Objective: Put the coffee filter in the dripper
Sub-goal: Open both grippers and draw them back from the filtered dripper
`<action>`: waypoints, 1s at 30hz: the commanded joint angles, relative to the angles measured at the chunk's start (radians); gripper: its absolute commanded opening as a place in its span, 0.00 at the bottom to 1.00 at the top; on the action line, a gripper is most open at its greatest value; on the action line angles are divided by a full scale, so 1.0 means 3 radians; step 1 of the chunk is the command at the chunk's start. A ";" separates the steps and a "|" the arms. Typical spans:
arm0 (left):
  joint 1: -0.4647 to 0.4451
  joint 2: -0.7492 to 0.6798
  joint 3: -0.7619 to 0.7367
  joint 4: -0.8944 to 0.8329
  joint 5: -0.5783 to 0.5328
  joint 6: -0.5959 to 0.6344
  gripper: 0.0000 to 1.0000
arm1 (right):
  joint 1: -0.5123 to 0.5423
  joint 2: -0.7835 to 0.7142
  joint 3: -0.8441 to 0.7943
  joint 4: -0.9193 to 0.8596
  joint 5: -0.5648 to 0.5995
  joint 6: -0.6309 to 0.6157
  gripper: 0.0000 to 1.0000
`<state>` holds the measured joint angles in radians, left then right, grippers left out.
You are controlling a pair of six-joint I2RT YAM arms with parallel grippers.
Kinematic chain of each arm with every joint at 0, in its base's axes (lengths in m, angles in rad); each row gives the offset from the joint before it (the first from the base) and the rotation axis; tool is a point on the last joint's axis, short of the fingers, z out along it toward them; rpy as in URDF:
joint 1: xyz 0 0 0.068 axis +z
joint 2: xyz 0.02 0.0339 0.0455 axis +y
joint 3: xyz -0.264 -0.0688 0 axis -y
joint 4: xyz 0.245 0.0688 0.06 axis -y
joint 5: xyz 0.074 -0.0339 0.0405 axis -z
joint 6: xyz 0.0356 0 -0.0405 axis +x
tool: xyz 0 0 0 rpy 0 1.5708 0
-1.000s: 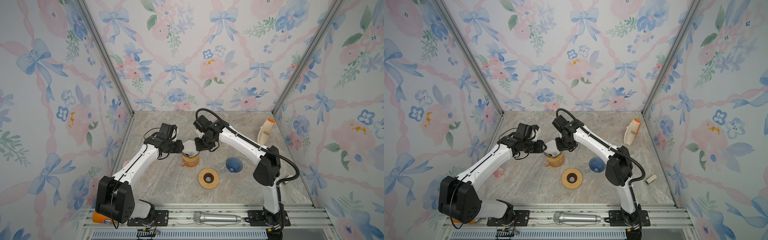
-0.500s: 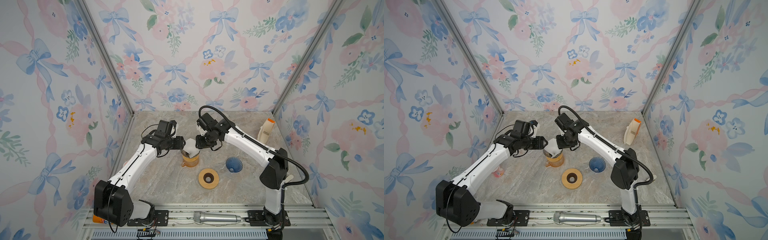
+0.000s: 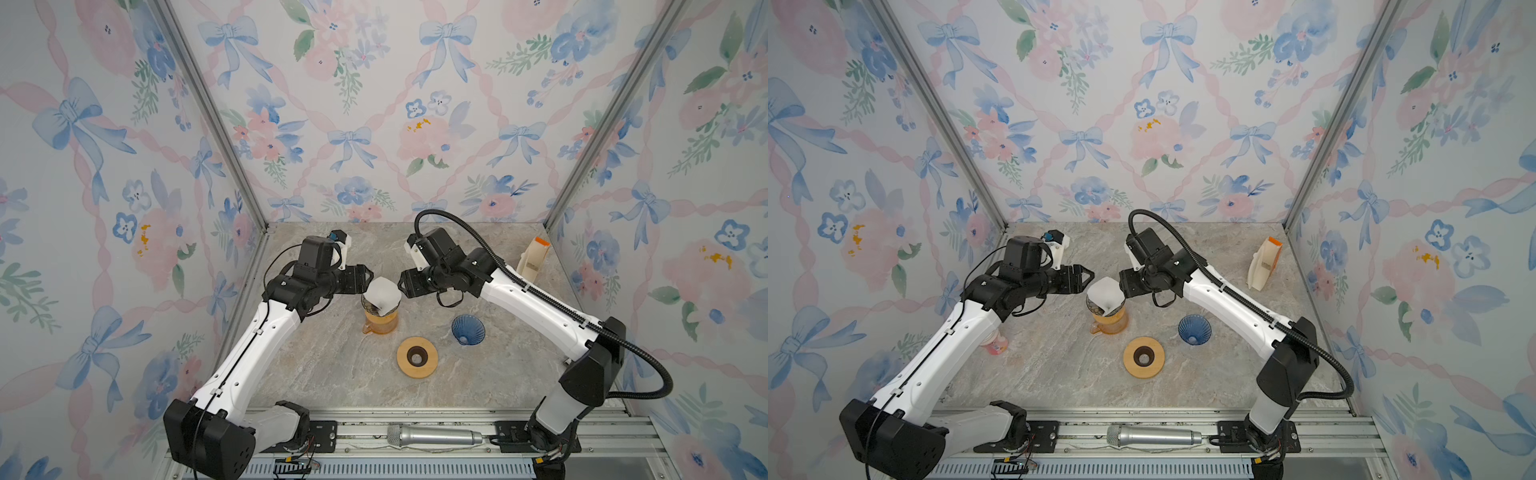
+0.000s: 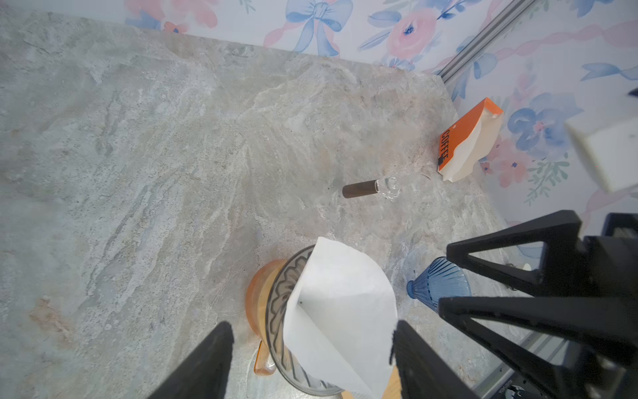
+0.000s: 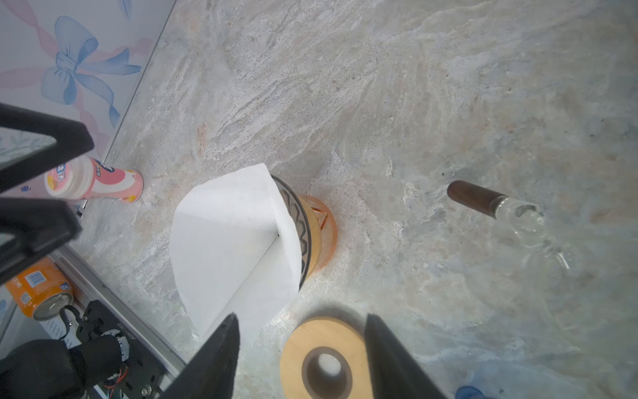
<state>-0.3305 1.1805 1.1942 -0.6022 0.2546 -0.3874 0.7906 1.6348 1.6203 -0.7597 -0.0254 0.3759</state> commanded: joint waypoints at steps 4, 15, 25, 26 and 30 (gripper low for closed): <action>-0.0071 -0.0397 -0.0164 -0.0056 0.0181 -0.0174 0.77 | -0.0027 -0.0518 -0.0430 0.0329 0.0154 -0.0269 0.66; -0.0437 -0.1083 -0.0887 -0.0053 0.0138 -0.0704 0.76 | -0.0010 -0.1385 -0.1397 0.0374 0.0080 -0.0259 0.67; -0.1059 -0.1395 -0.1609 0.0147 -0.0164 -0.1269 0.76 | 0.0143 -0.1839 -0.2030 0.0397 0.0171 -0.0399 0.68; -0.1092 -0.1427 -0.1695 0.0230 -0.0182 -0.1322 0.76 | 0.0164 -0.1865 -0.2077 0.0407 0.0200 -0.0404 0.73; -0.1191 -0.1589 -0.2050 0.0593 -0.0204 -0.1503 0.79 | 0.0283 -0.2009 -0.2265 0.0549 0.0348 -0.0421 0.88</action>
<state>-0.6735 0.7334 0.6228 -0.5175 0.2230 -0.7731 0.8524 1.0672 0.9707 -0.6353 0.0406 0.2687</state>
